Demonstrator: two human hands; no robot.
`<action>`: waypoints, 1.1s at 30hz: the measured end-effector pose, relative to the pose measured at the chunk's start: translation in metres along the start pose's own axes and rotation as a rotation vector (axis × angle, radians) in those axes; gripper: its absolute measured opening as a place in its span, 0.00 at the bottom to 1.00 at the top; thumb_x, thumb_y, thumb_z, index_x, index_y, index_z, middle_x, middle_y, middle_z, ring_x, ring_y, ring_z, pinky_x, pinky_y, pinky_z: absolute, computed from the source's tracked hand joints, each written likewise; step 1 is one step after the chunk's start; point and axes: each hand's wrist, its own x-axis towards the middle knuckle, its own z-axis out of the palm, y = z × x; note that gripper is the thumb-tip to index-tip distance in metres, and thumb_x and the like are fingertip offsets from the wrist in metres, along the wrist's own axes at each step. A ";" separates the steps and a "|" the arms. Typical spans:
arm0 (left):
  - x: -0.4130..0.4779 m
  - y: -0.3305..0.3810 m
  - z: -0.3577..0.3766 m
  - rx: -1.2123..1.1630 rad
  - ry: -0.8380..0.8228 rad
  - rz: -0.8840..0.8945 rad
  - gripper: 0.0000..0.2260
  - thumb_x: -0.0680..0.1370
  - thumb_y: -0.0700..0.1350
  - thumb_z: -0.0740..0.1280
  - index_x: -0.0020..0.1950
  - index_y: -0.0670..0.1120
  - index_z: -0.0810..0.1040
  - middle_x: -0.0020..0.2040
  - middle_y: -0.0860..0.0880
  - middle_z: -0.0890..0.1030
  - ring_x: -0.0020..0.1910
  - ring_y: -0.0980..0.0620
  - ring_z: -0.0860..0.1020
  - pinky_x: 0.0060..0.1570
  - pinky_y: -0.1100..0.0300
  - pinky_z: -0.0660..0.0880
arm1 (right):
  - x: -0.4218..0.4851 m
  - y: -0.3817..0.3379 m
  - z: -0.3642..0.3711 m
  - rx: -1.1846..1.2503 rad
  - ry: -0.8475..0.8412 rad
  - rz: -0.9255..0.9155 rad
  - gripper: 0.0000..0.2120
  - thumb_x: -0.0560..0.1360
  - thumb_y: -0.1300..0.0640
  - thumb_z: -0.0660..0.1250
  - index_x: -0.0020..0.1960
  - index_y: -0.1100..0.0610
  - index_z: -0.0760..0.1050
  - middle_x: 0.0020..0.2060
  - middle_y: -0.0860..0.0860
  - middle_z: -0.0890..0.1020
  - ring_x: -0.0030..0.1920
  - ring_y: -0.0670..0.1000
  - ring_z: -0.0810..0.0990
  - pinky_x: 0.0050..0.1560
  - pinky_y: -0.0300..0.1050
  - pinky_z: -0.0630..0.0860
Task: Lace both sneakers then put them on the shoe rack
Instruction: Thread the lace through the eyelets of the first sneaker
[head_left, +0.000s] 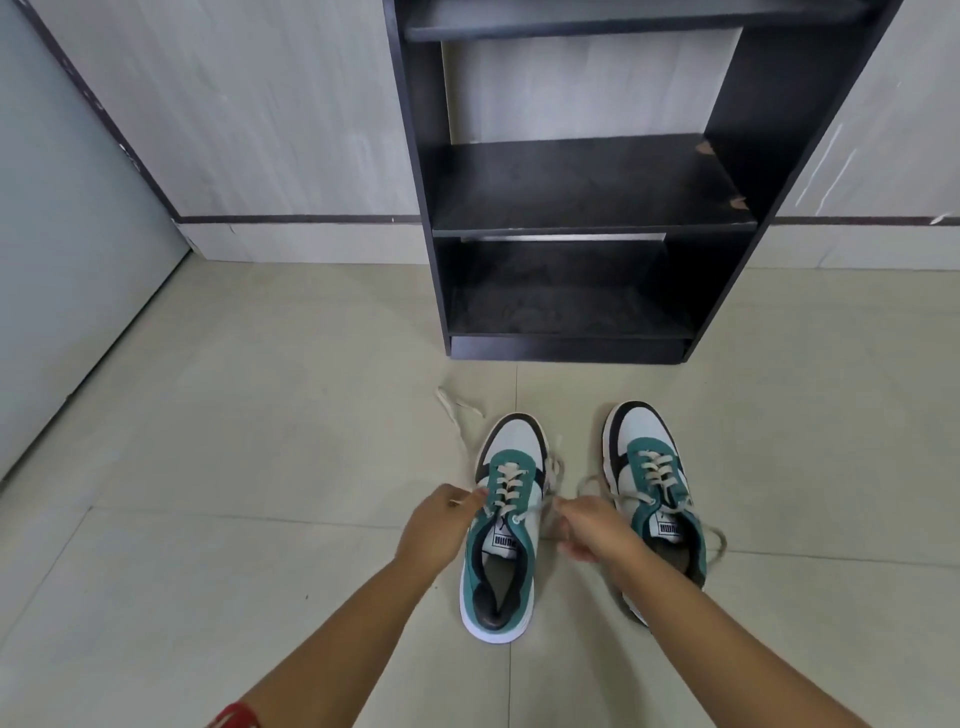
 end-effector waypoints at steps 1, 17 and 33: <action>-0.001 -0.002 0.005 -0.022 0.031 0.028 0.18 0.75 0.60 0.64 0.52 0.46 0.77 0.52 0.48 0.81 0.50 0.48 0.79 0.52 0.54 0.74 | -0.003 0.004 0.003 0.051 -0.006 0.003 0.13 0.77 0.50 0.62 0.41 0.58 0.77 0.35 0.52 0.79 0.32 0.50 0.76 0.36 0.44 0.72; 0.002 0.003 -0.008 0.321 0.054 0.767 0.13 0.80 0.52 0.51 0.55 0.50 0.74 0.48 0.54 0.80 0.51 0.54 0.76 0.66 0.52 0.66 | -0.018 -0.003 0.029 -0.125 -0.106 -0.646 0.12 0.74 0.61 0.64 0.42 0.44 0.79 0.38 0.52 0.83 0.40 0.47 0.79 0.49 0.45 0.75; -0.004 0.023 -0.020 0.676 0.042 0.576 0.26 0.80 0.52 0.46 0.35 0.47 0.80 0.35 0.51 0.84 0.44 0.59 0.79 0.67 0.55 0.42 | -0.027 0.028 0.049 -0.284 0.086 -0.794 0.21 0.78 0.59 0.61 0.69 0.49 0.69 0.49 0.46 0.70 0.46 0.45 0.75 0.50 0.32 0.73</action>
